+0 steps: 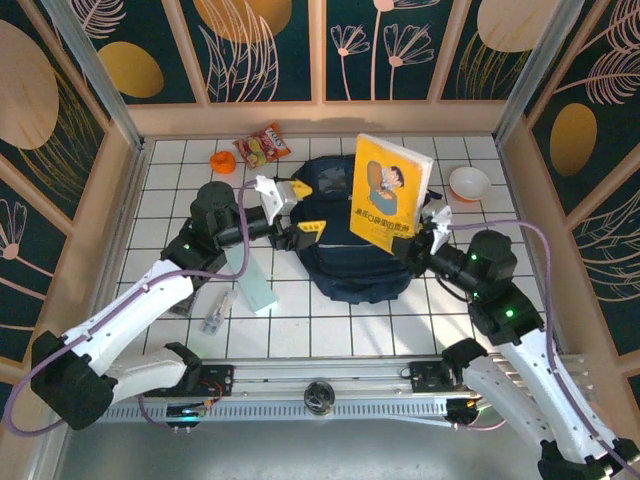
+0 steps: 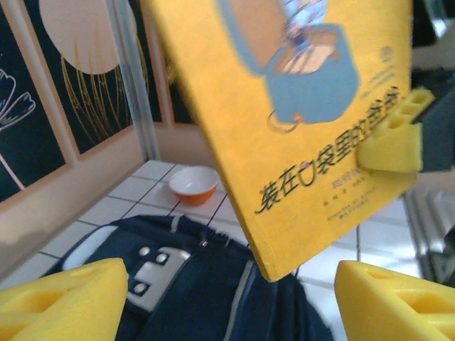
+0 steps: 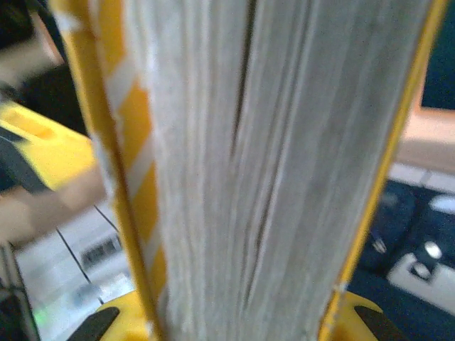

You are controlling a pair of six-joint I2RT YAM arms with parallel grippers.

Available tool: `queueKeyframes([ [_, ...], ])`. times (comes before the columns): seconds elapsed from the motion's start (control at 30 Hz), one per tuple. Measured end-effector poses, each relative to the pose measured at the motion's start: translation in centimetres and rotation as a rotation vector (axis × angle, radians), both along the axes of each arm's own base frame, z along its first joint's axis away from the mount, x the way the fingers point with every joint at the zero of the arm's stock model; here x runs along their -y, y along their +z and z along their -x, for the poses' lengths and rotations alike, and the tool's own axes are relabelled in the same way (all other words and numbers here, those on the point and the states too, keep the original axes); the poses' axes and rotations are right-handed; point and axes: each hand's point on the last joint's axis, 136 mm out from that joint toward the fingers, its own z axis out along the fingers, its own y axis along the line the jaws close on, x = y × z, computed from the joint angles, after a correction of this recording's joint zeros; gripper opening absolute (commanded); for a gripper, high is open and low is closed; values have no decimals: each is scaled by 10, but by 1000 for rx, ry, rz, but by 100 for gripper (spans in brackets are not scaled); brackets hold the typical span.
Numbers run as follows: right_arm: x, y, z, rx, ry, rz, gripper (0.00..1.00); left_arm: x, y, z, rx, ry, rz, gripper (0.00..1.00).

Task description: Pack the student bag

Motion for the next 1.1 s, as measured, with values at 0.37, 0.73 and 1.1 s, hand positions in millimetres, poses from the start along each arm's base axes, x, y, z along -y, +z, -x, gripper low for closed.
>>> queueKeyframes([
  [0.37, 6, -94, 2, -109, 97, 409, 0, -5, -30, 6, 137, -79, -285, 87],
  [0.73, -9, -112, 16, -28, 303, 533, 0, 4, -49, 14, 80, -186, -322, 88],
  [1.1, -15, -127, 20, -66, 422, 627, 0, 14, -74, 18, 31, -291, -352, 74],
])
